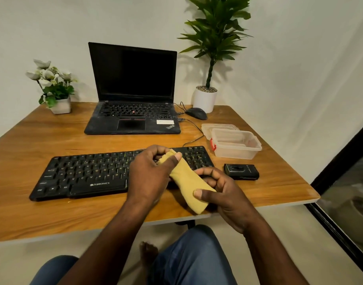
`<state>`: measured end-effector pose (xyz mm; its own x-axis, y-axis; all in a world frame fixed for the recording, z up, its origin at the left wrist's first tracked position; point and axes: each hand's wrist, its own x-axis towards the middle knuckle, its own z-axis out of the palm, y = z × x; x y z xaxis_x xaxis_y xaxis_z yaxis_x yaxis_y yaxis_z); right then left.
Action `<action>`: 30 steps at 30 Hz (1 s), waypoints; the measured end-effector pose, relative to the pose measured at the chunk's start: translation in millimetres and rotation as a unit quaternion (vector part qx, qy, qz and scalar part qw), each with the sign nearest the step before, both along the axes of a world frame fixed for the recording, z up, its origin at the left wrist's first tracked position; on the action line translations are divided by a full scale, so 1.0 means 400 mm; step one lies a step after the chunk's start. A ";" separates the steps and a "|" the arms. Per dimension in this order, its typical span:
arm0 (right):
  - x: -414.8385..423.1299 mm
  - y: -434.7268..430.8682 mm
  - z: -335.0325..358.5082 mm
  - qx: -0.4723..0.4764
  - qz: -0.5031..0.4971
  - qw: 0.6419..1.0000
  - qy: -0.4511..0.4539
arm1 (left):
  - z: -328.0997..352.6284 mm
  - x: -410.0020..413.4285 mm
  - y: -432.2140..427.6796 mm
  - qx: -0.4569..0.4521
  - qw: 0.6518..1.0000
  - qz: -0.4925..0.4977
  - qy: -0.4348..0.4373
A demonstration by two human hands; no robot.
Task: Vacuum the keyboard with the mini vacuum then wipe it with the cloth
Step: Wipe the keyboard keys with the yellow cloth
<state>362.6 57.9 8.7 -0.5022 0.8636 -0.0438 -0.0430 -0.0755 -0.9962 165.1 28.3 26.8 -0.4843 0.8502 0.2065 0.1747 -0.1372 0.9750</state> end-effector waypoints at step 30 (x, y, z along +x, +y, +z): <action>-0.183 -0.092 -0.041 0.483 -0.109 0.779 -0.384 | -0.117 -0.161 -0.133 -0.050 0.895 0.002 0.443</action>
